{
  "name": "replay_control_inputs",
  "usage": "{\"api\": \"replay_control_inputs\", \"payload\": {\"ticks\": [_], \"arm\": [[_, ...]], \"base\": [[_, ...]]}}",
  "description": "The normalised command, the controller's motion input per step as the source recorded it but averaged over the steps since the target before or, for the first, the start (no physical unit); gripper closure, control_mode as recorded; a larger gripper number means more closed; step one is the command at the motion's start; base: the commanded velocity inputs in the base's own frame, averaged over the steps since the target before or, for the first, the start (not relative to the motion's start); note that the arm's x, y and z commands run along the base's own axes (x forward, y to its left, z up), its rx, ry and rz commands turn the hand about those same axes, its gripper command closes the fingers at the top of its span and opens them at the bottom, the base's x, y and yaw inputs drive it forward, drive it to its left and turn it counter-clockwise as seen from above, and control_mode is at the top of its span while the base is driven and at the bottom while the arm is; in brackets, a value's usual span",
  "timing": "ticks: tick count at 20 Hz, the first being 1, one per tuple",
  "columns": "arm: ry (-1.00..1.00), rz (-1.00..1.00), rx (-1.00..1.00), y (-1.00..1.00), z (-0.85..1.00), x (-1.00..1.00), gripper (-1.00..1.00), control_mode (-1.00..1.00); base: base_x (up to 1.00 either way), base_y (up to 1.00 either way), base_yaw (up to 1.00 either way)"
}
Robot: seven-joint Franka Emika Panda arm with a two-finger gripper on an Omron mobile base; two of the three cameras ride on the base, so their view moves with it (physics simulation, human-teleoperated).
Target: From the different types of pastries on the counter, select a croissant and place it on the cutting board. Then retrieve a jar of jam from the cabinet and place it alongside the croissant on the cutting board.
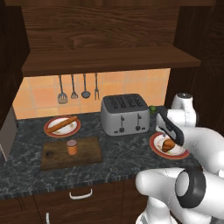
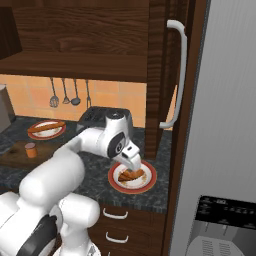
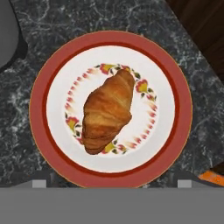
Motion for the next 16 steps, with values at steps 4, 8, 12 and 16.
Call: {"api": "replay_control_inputs", "payload": {"ticks": [4, 8, 12, 16], "arm": [[0.12, -0.29, 0.14, -0.05, 0.0, 0.13, -1.0, -1.0], [0.01, -0.02, 0.04, -0.11, -0.03, 0.25, -1.0, -1.0], [-0.01, 0.0, 0.0, -0.05, -0.07, 0.73, -1.0, -1.0], [0.01, -0.02, 0.0, -0.21, -0.13, 0.19, -1.0, -1.0]], "base": [[0.0, 0.0, 0.0], [0.0, 0.0, 0.0], [0.0, 0.0, 0.0], [0.0, 0.0, 0.0]]}}
